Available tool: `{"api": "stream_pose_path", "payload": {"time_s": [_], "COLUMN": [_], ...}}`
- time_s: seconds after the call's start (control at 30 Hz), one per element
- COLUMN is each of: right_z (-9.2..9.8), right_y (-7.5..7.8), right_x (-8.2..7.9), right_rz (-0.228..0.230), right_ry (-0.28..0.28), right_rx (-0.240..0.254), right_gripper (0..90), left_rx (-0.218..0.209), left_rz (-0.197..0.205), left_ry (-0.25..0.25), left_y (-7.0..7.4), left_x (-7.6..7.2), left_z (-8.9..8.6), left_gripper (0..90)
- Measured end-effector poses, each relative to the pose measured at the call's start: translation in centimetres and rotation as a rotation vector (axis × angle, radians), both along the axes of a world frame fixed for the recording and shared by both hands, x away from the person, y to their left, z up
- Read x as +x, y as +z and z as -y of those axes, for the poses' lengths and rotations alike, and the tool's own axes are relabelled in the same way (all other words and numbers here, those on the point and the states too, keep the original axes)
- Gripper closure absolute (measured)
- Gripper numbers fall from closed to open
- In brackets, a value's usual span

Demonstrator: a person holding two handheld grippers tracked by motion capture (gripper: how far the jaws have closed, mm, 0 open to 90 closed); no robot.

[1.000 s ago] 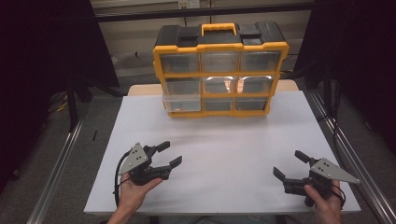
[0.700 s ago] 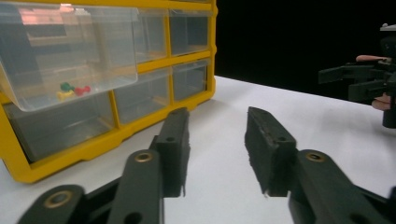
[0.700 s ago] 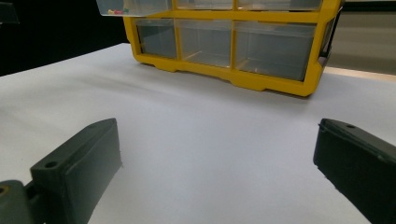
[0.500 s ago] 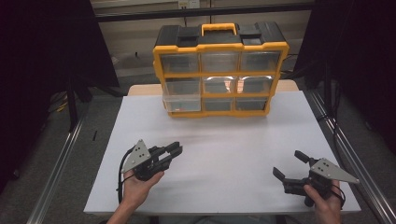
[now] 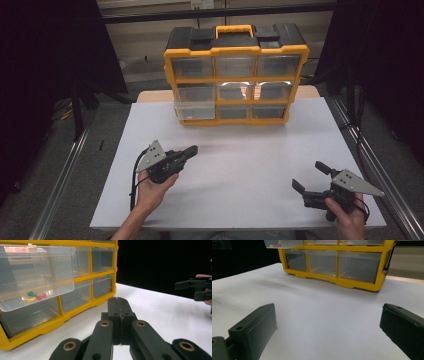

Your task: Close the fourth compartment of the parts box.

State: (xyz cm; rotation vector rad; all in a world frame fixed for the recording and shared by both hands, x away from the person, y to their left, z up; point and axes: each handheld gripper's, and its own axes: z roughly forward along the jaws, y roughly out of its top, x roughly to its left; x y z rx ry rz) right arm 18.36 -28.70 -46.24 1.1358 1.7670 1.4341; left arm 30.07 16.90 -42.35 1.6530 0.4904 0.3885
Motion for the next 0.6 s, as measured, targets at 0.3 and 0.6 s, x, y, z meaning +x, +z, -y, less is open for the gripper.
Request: {"api": "stream_pose_path", "payload": {"time_s": [0.3,0.6], "right_z": [0.0,0.0], "right_y": [0.0,0.0], "right_x": [0.0,-0.1], "right_rz": [0.004,-0.001], "right_ry": [0.002,0.0], "right_rx": [-0.002,0.001], "right_gripper": [0.5,0.5], "left_rx": [0.024,0.014], "left_rz": [0.002,0.004], "left_ry": [0.0,0.037], "left_y": [-0.2,-0.1], "left_x": [1.6,3.8], "left_z": [0.8,1.4], "left_gripper": [90.0,90.0]}}
